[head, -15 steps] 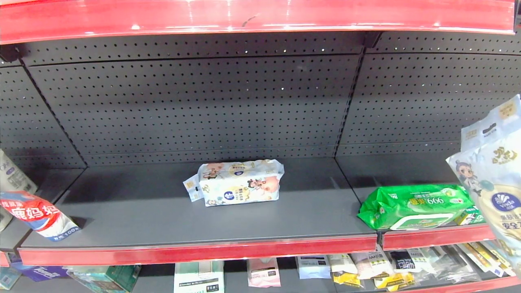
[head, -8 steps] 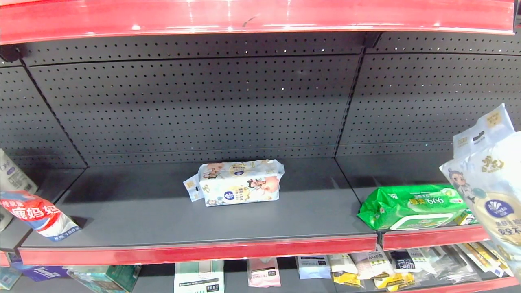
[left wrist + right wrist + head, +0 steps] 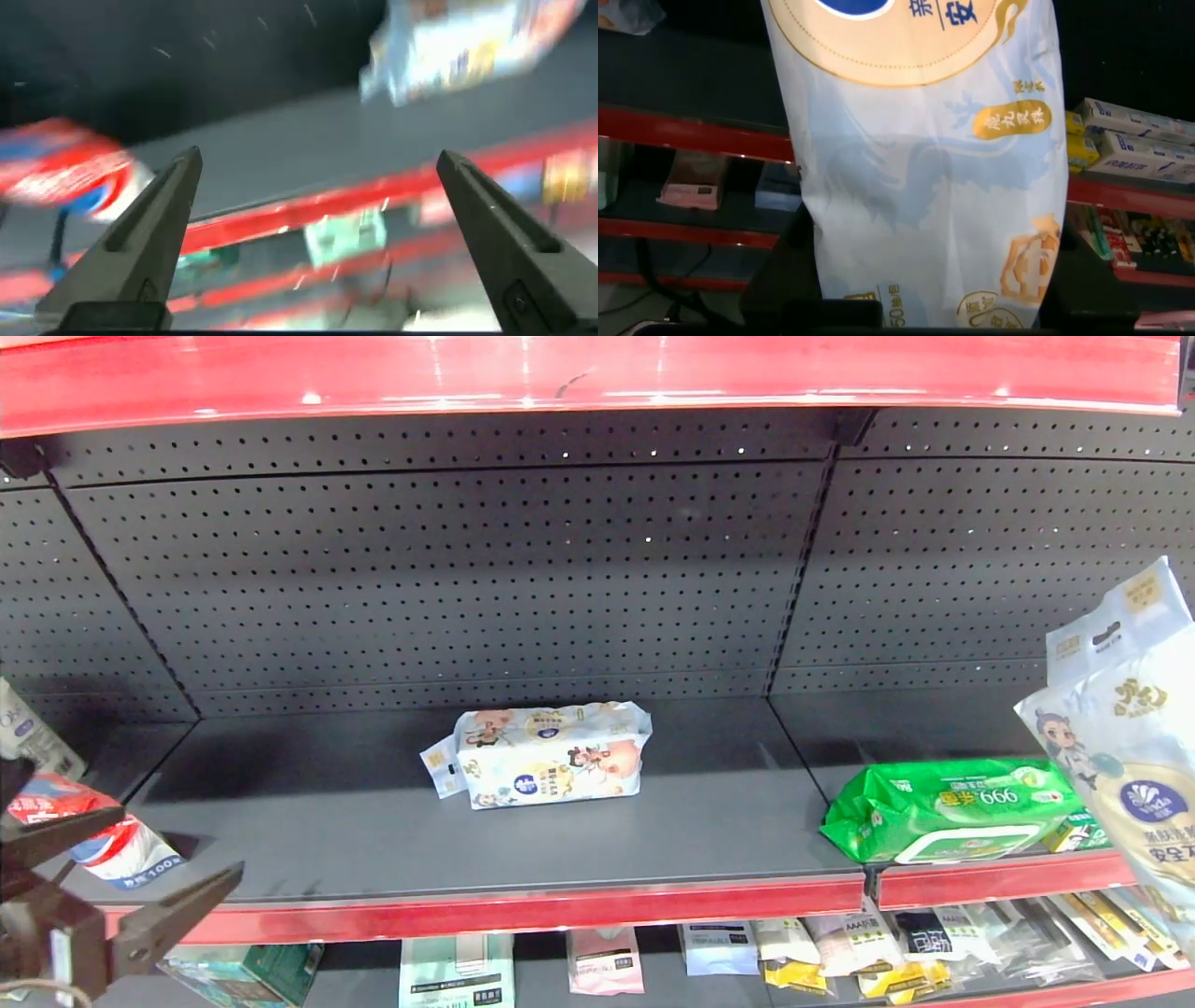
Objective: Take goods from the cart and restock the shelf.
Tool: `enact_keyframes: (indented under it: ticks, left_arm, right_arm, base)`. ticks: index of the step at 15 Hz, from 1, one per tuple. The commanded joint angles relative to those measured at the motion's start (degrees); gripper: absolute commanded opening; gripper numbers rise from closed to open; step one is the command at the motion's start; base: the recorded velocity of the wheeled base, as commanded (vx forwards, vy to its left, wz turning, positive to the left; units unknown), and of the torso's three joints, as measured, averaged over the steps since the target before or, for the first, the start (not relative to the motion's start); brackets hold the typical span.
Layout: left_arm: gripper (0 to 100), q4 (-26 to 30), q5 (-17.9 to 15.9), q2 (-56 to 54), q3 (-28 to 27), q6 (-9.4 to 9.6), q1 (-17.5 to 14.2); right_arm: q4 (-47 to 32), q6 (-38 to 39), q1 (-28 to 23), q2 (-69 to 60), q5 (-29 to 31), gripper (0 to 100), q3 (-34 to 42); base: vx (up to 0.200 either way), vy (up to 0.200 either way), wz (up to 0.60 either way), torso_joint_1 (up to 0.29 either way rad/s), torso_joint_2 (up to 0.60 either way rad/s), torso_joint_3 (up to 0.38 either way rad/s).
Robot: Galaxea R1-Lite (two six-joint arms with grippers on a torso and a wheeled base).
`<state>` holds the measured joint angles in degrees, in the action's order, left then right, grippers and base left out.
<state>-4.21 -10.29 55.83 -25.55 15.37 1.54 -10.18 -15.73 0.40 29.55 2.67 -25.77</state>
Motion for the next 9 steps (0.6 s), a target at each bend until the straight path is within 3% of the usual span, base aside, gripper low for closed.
enact_keyframes:
  ticks: [1,3,5,9]
  left_arm:
    - [100,2.1,-8.9,19.9,-8.1,10.47,0.4]
    - [100,2.5,-11.3,27.0,-12.3,15.57,1.5]
    - [100,2.2,-11.4,34.7,-18.1,19.61,2.9]
    - [100,2.5,-12.9,45.7,-30.3,22.16,6.9]
  right_arm:
    - [0.0,0.0,0.2,0.4,-0.1,0,-0.1]
    - [0.0,0.0,0.2,0.3,-0.1,0,-0.2]
    - [-0.1,0.0,0.3,0.0,-0.1,0,0.0]
    - [-0.2,-0.4,0.2,0.2,0.1,0,-0.1]
  base:
    - [0.000,0.000,0.00,0.000,0.00,0.000]
    - [0.000,0.000,0.00,0.000,0.00,0.000]
    - [0.000,0.000,0.00,0.000,0.00,0.000]
    - [0.000,0.000,0.00,0.000,0.00,0.000]
